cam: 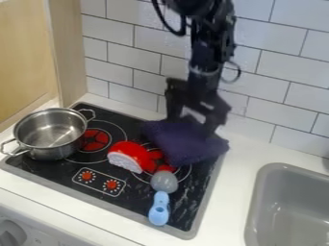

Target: Moving the purple object to the right

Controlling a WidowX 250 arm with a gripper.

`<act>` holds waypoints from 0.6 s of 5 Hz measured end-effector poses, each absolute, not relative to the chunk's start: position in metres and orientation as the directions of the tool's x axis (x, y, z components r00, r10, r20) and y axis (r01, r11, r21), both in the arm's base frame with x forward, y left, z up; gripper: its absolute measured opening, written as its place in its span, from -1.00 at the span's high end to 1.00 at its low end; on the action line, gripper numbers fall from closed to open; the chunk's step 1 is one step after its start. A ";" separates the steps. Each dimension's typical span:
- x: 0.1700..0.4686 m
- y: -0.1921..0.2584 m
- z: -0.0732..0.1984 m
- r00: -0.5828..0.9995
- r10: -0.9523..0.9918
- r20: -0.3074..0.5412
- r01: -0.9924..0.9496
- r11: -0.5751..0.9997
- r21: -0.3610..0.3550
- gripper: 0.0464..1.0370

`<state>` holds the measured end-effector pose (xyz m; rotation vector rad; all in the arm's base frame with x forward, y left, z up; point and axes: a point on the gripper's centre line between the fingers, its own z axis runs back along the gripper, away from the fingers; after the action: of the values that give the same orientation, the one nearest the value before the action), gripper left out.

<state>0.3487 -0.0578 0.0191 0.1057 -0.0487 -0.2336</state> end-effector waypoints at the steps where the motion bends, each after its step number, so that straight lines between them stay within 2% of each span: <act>1: 0.359 -0.056 0.014 0.969 -0.246 0.031 0.241 0.965 0.106 -0.92; 3: 0.364 -0.059 0.007 0.963 -0.269 0.015 0.267 0.960 0.083 -0.92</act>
<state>0.3636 -0.0591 0.0073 0.0806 -0.0258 -0.2720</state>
